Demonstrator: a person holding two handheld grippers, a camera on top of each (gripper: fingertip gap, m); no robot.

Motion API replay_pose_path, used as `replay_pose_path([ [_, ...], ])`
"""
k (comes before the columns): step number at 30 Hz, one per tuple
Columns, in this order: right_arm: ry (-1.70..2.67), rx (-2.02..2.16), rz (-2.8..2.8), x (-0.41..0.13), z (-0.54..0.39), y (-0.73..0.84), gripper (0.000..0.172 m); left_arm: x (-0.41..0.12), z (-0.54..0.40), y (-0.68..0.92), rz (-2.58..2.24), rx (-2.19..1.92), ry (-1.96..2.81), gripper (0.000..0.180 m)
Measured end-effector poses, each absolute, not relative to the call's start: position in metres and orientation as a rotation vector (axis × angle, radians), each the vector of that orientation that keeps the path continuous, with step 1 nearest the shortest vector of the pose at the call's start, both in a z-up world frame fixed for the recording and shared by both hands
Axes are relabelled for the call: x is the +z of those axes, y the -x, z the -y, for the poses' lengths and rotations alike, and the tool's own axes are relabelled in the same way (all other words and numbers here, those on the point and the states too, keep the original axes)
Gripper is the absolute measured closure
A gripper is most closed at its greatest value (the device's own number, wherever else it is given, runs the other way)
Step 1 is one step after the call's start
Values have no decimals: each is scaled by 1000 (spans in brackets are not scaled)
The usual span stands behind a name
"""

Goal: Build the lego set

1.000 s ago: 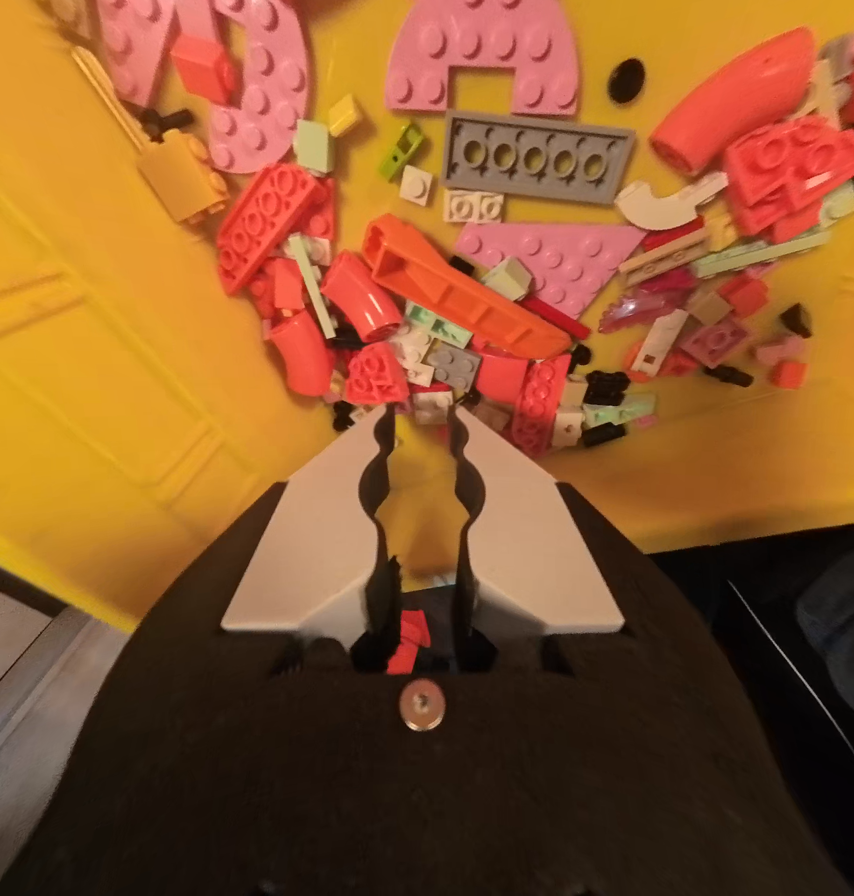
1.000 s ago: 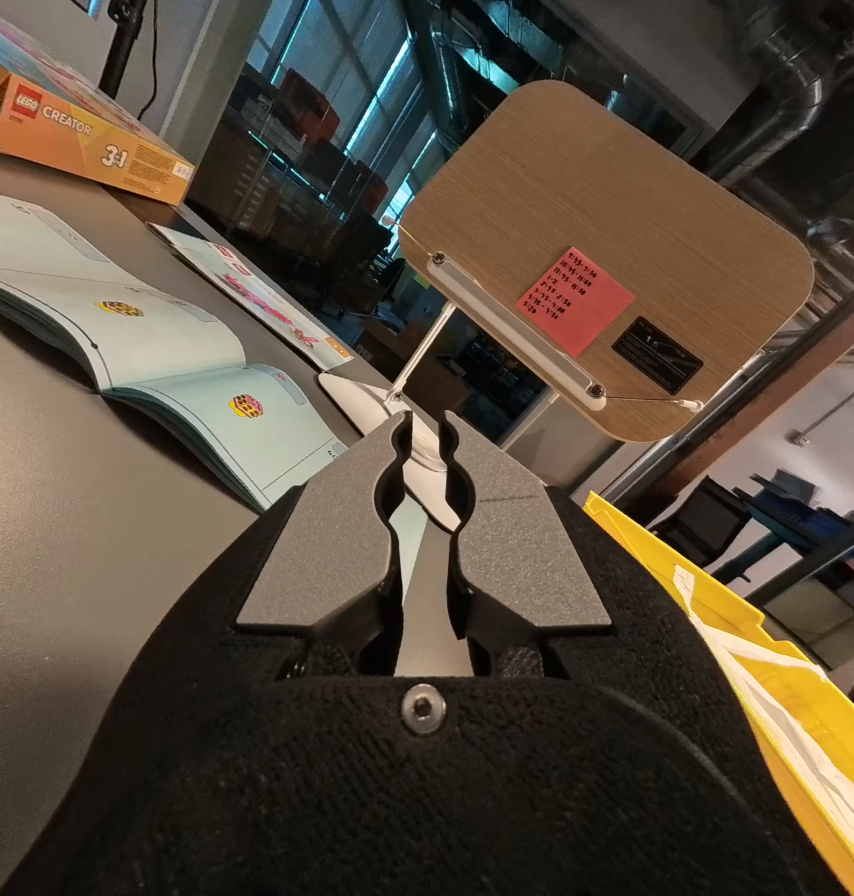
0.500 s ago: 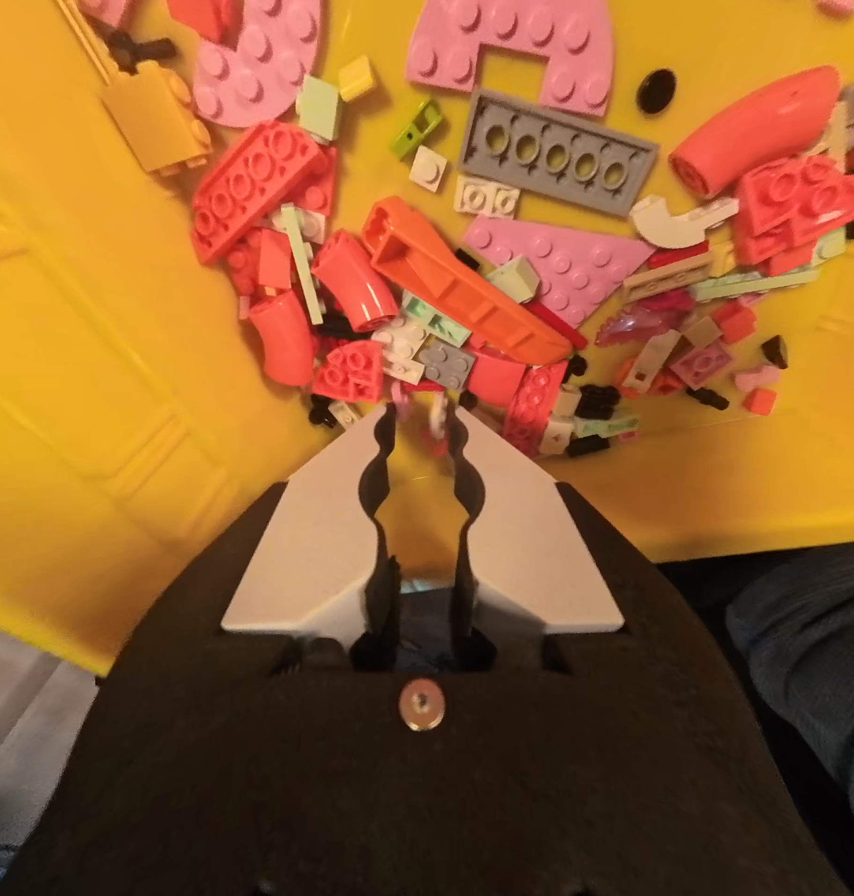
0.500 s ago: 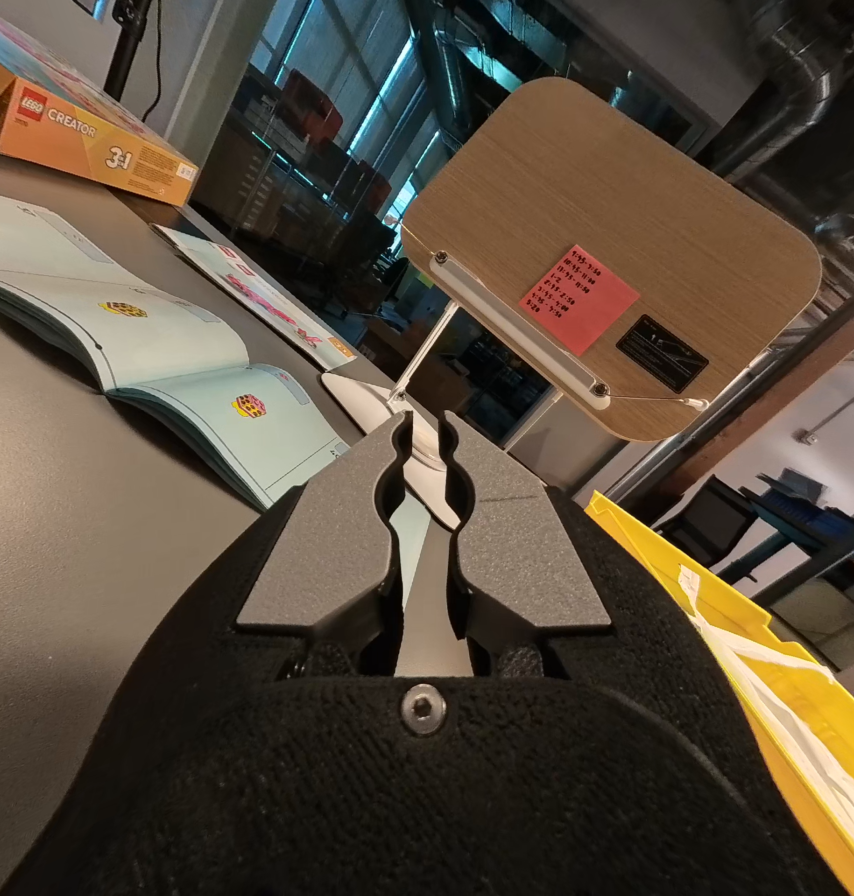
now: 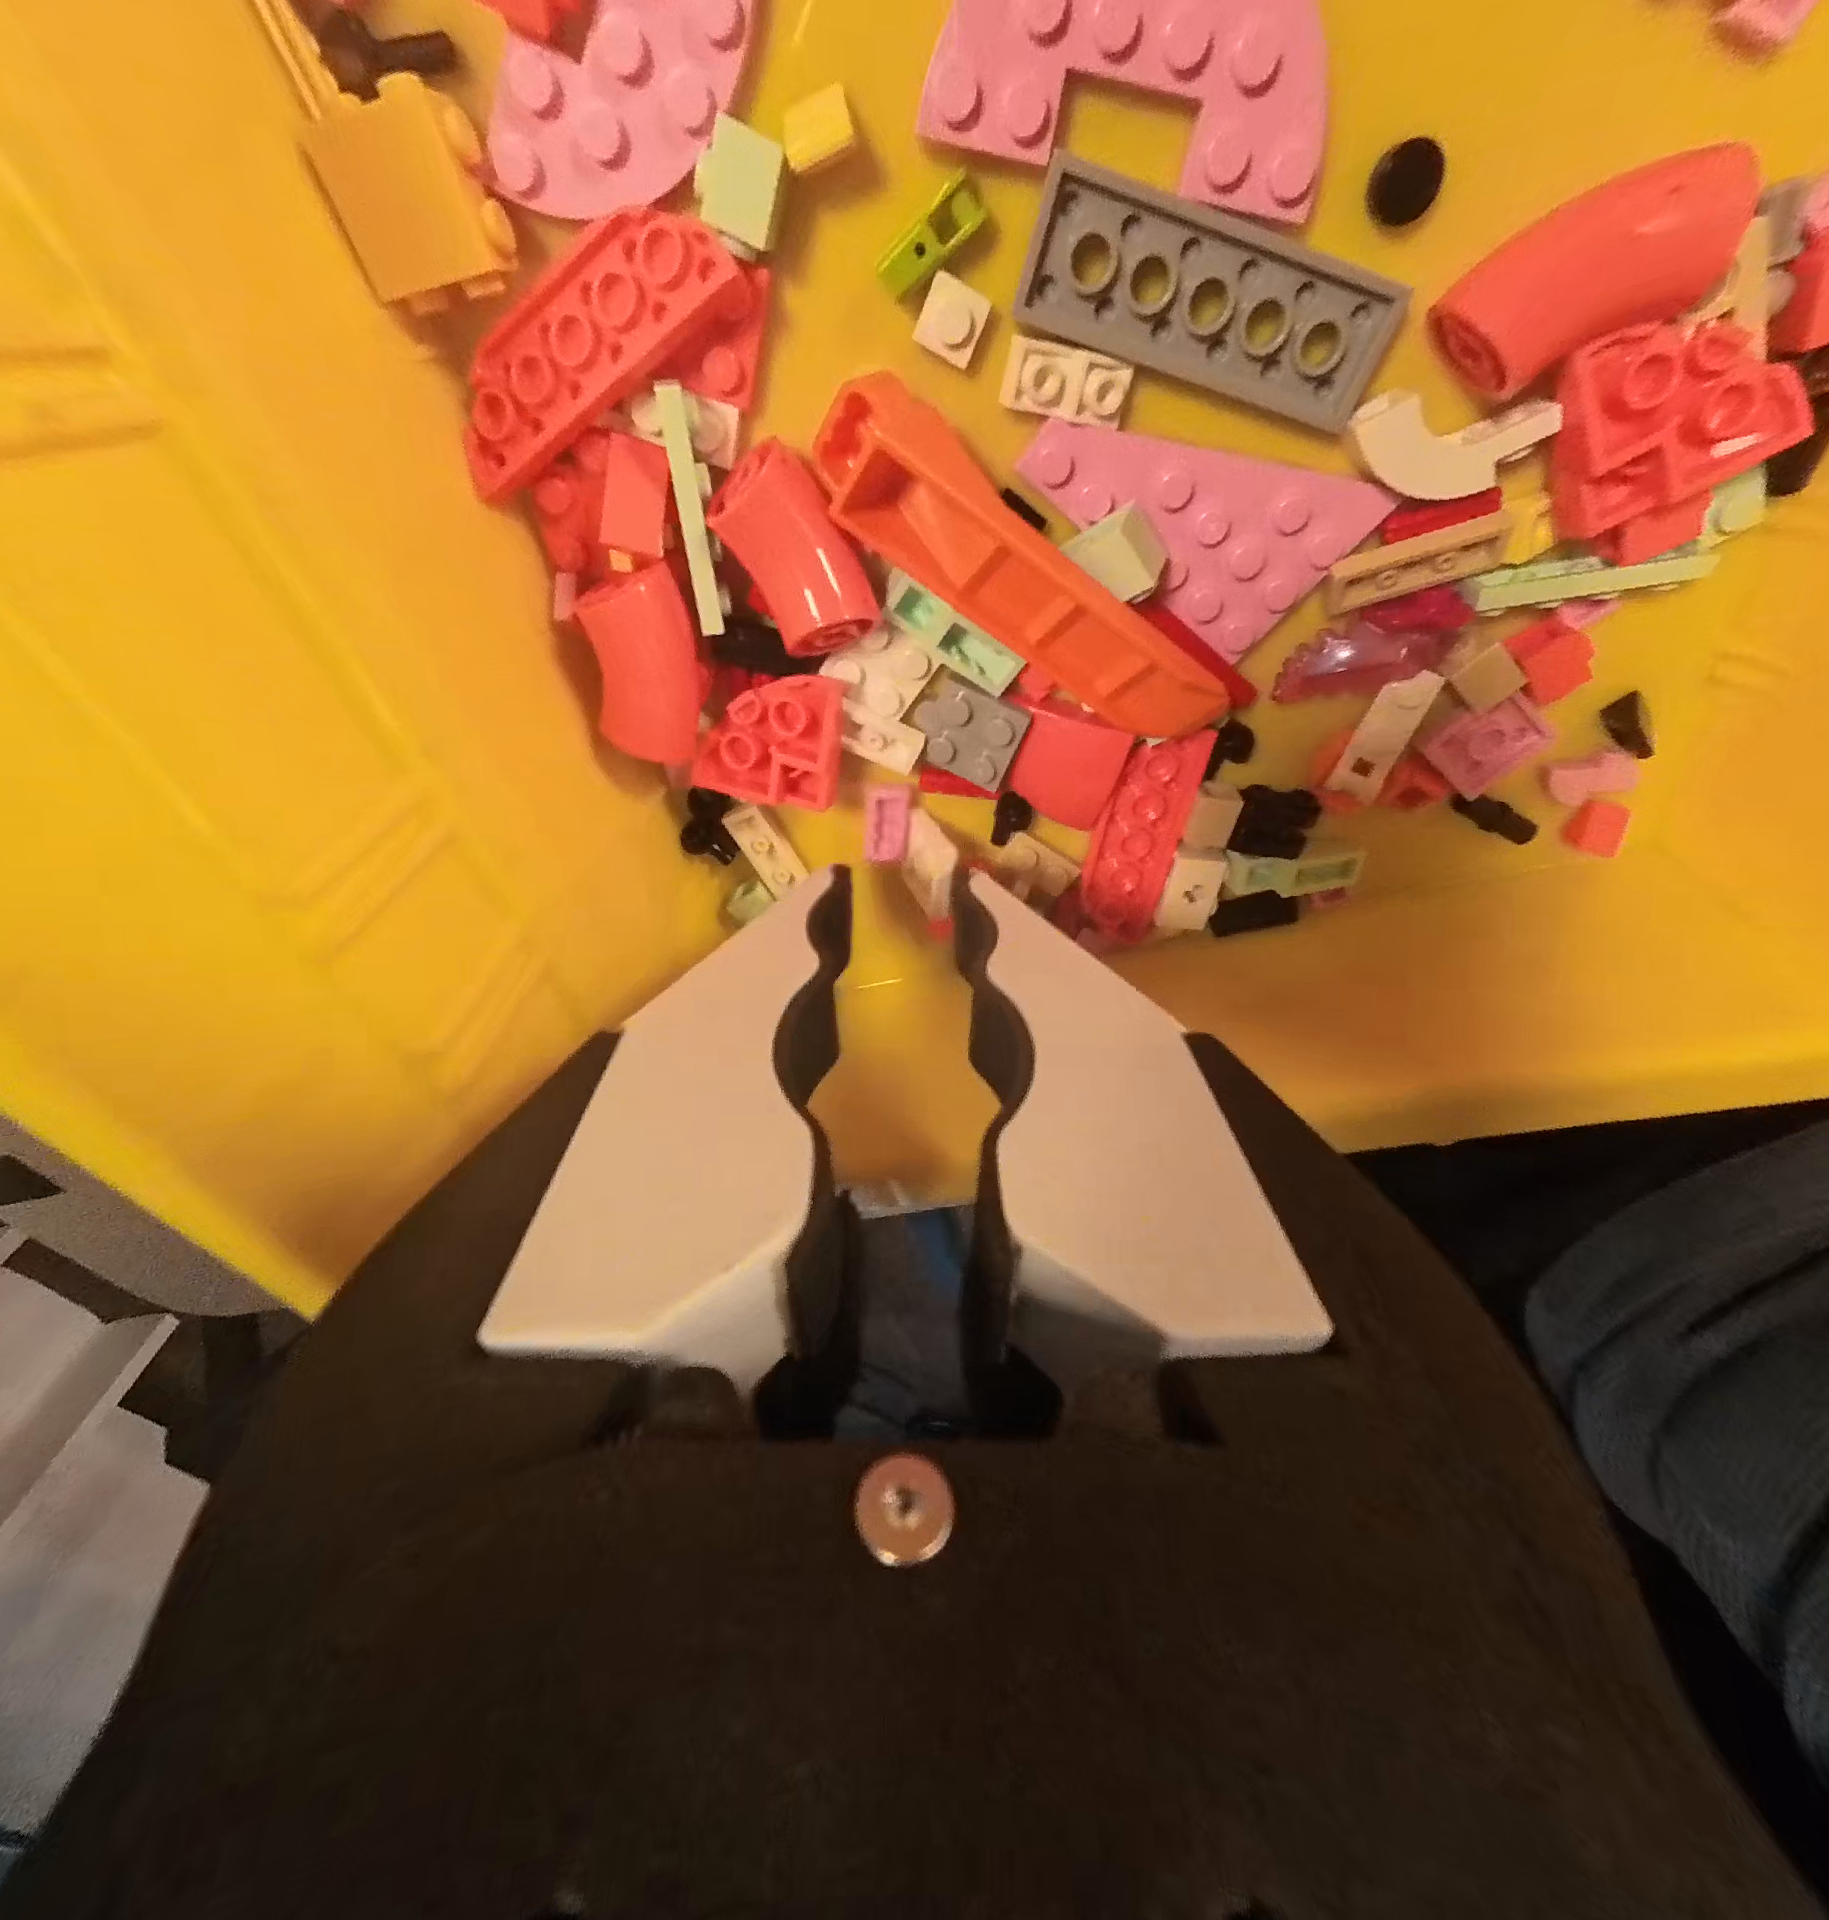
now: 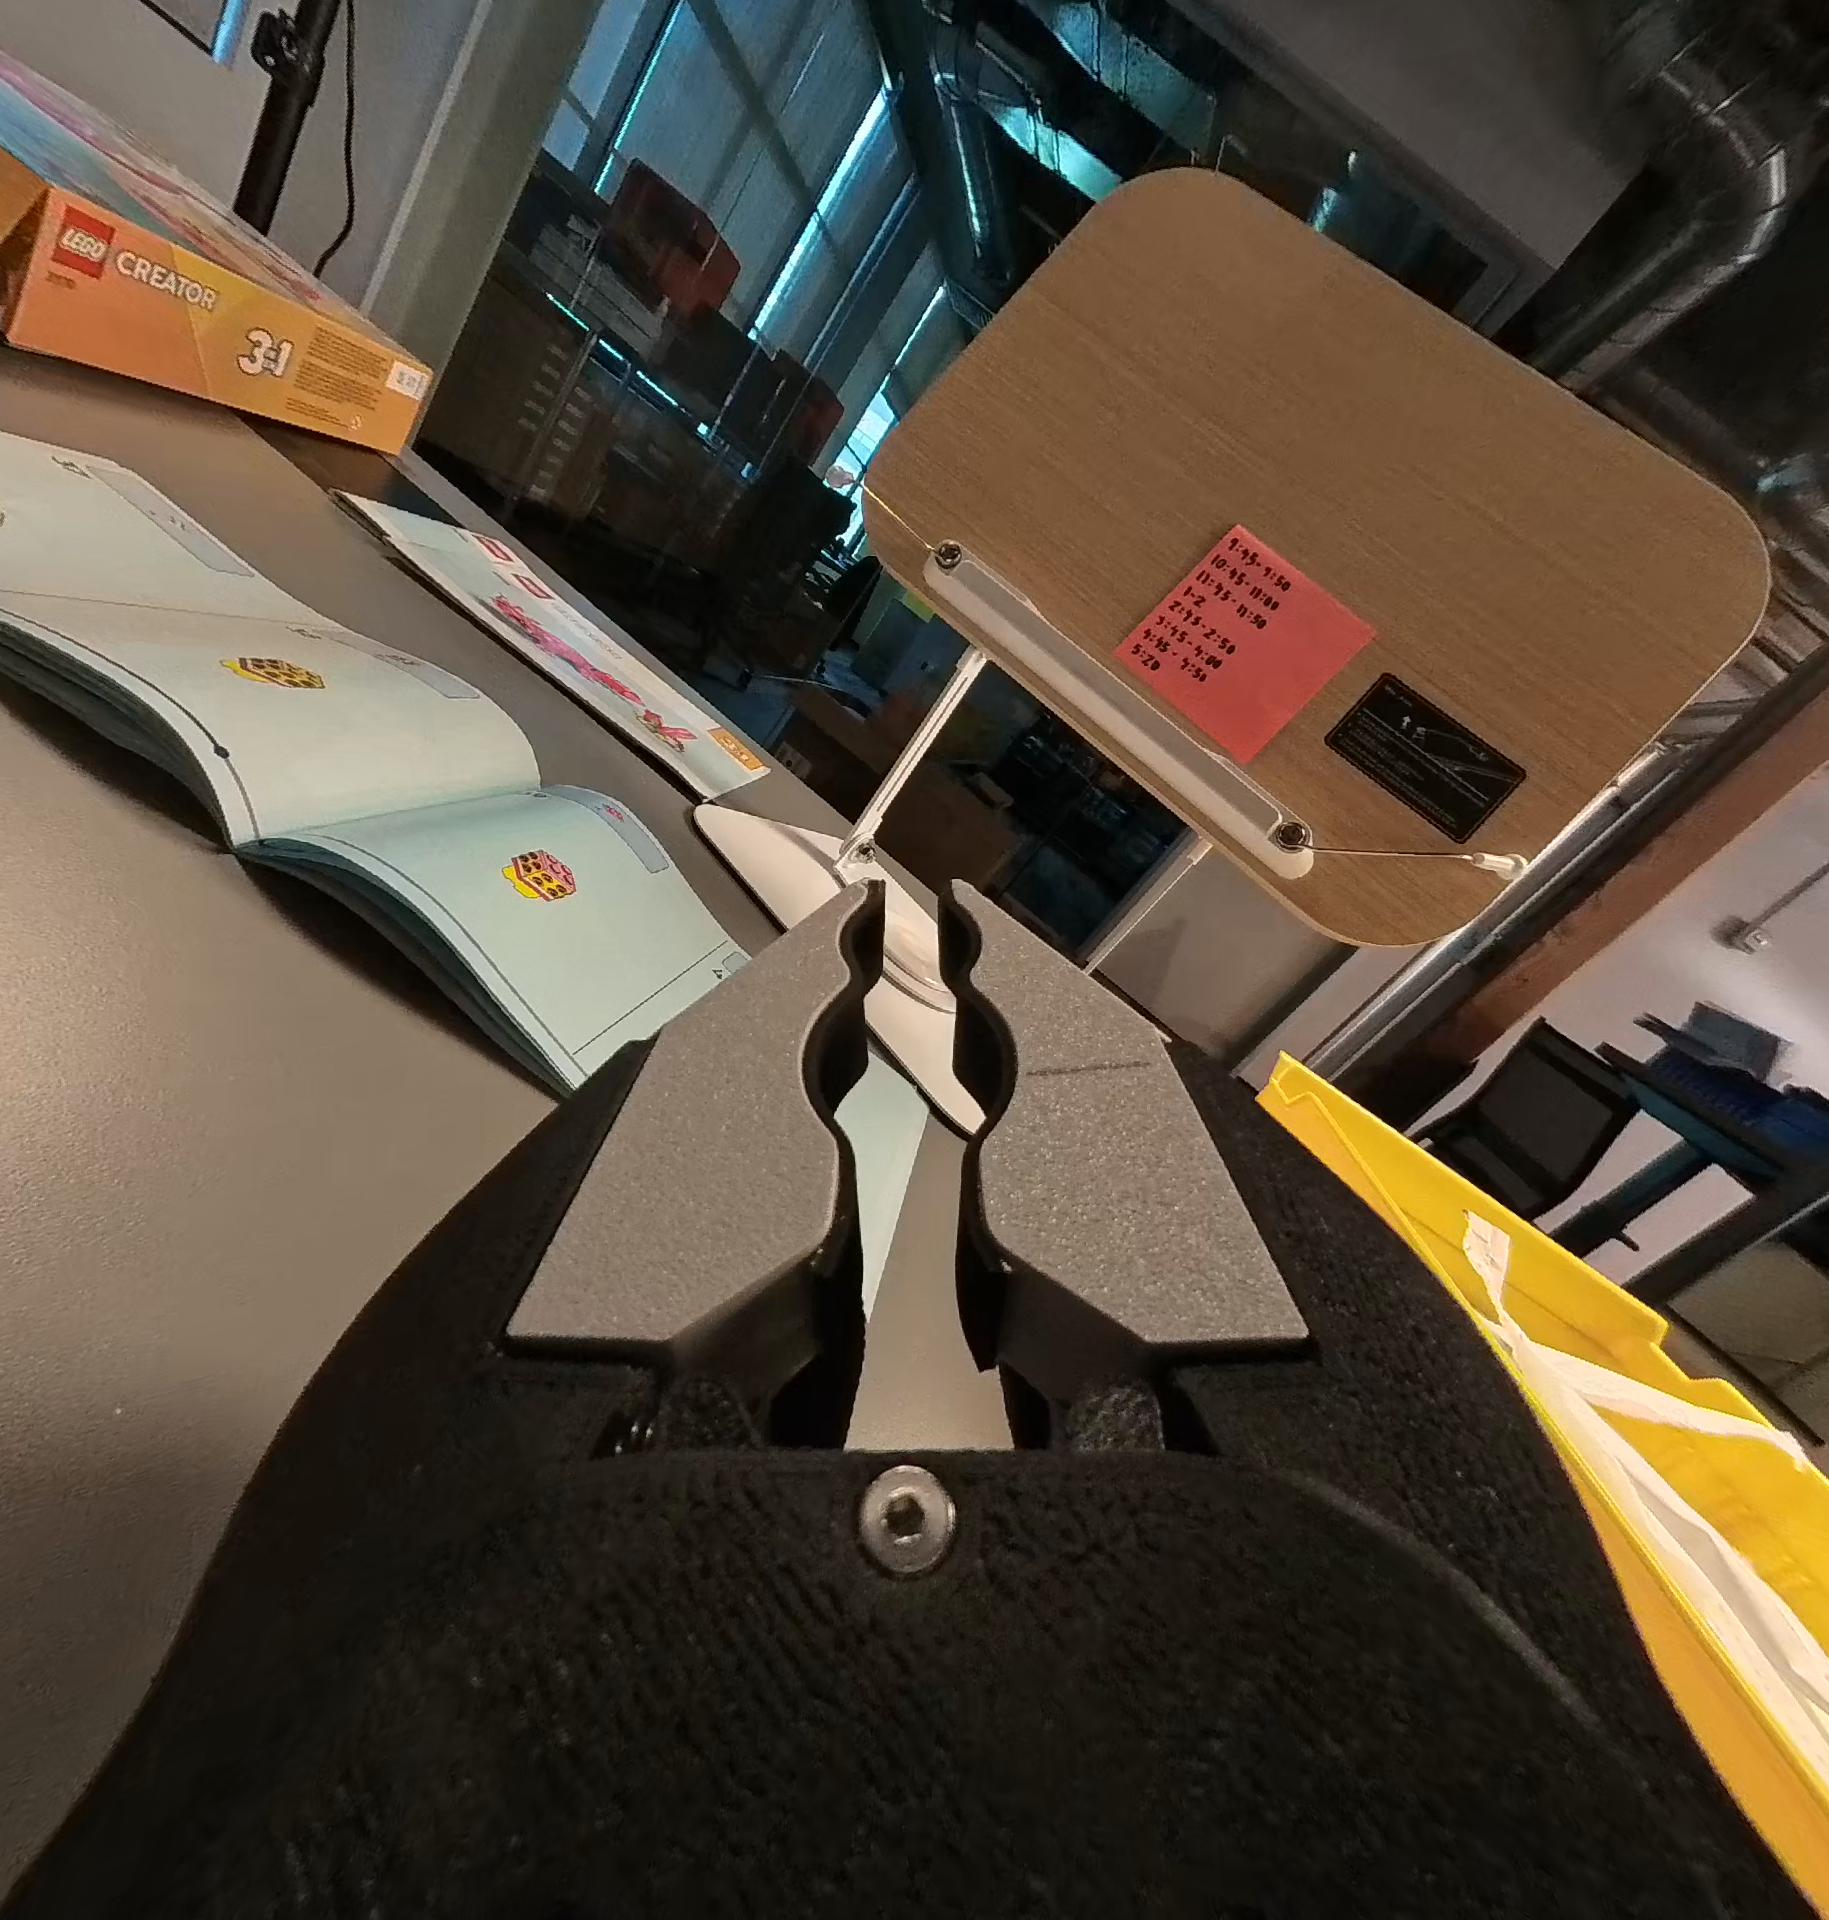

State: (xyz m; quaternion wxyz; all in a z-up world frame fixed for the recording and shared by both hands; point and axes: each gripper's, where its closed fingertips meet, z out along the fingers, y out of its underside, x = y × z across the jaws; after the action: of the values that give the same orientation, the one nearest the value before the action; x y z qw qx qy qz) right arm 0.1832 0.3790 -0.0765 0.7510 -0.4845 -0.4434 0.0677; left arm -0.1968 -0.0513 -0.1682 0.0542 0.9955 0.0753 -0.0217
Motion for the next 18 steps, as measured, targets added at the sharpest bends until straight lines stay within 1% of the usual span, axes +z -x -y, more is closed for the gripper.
replay_pose_path([
  [3, 1059, 151, 969, -77, -379, -183, 164, -171, 55, 196, -211, -69, -2997, 162],
  [4, 1059, 151, 970, -77, -379, -183, 164, -172, 55, 195, -207, -58, -2997, 164],
  [6, 1059, 152, 972, -77, -379, -183, 164, -173, 55, 194, -198, -51, -3000, 175],
  [11, 1059, 153, 971, -77, -379, -183, 164, -160, 49, 195, -210, -45, -3064, 177],
  [15, 1057, 154, 972, -76, -378, -182, 164, -123, 21, 192, -221, -66, -3296, 177],
  [18, 1057, 161, 967, -75, -378, -182, 163, -72, -15, 170, -179, -121, -3616, 177],
])
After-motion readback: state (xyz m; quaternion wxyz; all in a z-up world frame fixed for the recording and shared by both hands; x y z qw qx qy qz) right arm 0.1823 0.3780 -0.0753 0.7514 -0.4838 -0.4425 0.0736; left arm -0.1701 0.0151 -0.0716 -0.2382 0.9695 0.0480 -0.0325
